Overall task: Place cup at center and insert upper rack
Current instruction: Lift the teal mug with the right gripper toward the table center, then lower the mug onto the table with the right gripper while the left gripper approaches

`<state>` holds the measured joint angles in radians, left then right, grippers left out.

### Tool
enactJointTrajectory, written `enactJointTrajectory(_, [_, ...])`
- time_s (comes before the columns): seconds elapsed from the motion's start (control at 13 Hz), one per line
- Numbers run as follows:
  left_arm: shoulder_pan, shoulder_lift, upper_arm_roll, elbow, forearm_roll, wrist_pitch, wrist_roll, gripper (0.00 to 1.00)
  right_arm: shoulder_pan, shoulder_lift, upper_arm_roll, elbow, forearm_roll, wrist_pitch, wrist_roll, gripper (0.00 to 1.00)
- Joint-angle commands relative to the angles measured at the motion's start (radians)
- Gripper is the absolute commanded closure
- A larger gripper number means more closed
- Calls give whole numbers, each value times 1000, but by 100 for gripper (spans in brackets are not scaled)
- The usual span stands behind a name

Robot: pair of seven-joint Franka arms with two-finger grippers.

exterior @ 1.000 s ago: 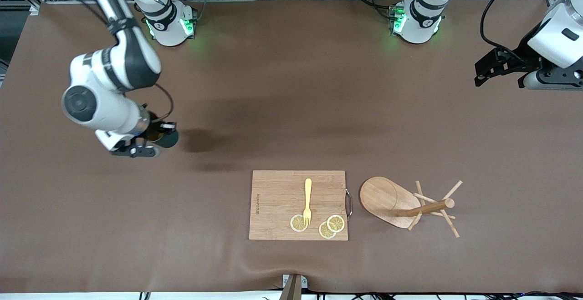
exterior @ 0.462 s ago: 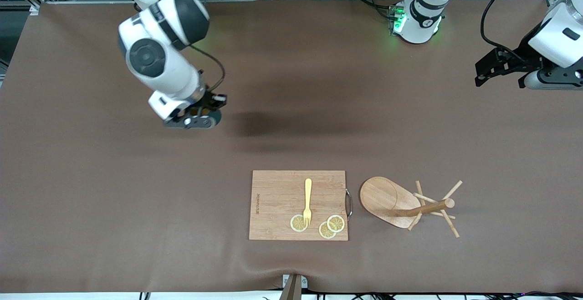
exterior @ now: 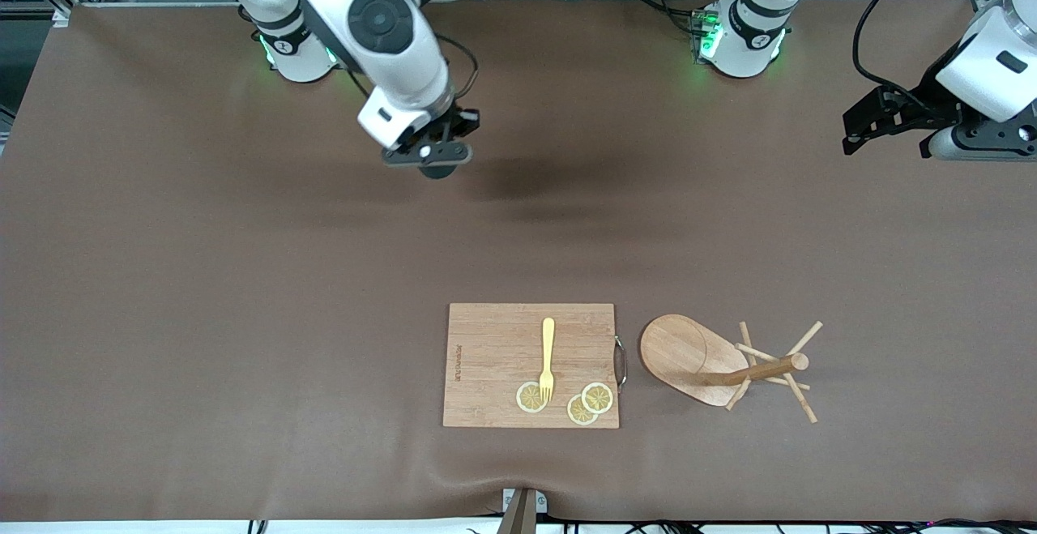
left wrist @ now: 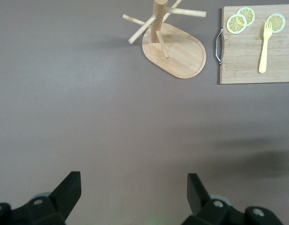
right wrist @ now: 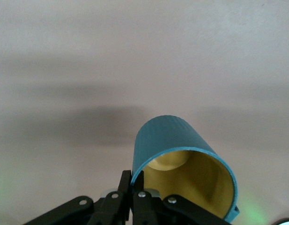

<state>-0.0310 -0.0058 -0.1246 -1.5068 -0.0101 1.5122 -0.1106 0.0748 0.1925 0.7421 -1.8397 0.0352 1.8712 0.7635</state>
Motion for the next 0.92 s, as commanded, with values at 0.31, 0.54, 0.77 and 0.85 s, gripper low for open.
enactJointTrajectory(0.31, [5,-16,0,7,1,-35,12,0,62,-2,65,-220,-32,241,198,100])
enactJointTrajectory(0.54, [2,-16,-12,2,1,-59,-3,0,91,10,65,-297,-52,337,244,100])
enactJointTrajectory(0.77, [2,-14,-20,0,2,-67,-4,0,118,88,63,-334,-153,440,356,100])
enactJointTrajectory(0.85, [-1,-11,-21,-1,2,-66,-6,0,125,123,63,-332,-210,457,405,100])
